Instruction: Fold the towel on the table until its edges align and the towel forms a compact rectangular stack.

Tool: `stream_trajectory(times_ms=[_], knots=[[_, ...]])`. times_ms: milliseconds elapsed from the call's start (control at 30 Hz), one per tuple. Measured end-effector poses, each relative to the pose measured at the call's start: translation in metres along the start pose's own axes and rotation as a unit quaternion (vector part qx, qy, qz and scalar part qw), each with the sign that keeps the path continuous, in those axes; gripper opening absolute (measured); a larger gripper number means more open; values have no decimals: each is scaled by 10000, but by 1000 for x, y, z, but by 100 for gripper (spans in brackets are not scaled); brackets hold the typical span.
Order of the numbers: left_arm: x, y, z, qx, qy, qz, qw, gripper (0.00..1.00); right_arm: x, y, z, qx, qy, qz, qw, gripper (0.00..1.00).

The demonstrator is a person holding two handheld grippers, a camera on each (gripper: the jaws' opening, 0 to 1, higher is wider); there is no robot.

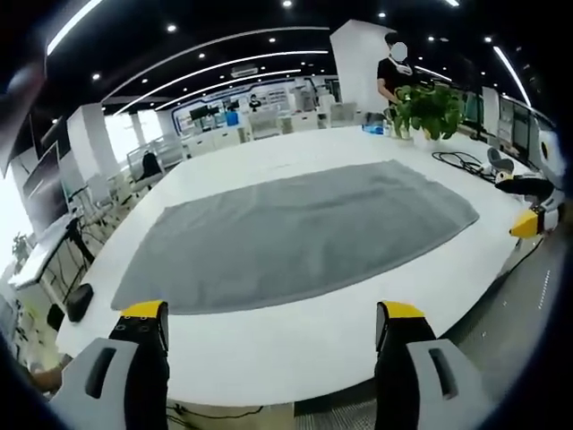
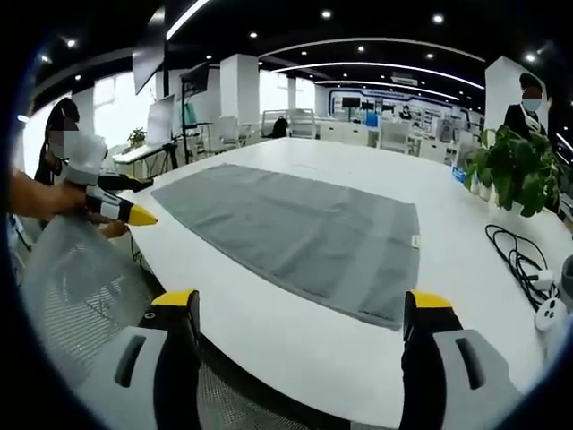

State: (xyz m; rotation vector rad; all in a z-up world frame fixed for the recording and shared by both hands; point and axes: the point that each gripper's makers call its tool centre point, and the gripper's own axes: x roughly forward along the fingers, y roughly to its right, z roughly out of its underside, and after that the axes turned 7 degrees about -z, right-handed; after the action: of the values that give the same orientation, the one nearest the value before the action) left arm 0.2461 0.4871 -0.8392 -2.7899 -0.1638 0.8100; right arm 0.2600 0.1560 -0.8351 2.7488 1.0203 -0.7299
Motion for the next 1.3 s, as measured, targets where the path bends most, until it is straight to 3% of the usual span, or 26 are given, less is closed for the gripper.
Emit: stream_trajectory(times_ms=[767, 900, 1100, 1300], knots=[[7, -9, 2, -33, -11, -95, 9999, 98, 4, -8, 6, 143, -172, -251, 9994, 94], [6, -6, -2, 41, 50, -42, 10000, 98, 0, -6, -3, 29, -59, -251, 9997, 90], [3, 6, -24, 722, 317, 162, 9968, 94, -11, 4, -26, -338, -1, -295, 9990, 84], [-2, 32, -62, 647, 671, 515, 9943, 89, -24, 23, -56, -473, 109, -391, 9981, 80]])
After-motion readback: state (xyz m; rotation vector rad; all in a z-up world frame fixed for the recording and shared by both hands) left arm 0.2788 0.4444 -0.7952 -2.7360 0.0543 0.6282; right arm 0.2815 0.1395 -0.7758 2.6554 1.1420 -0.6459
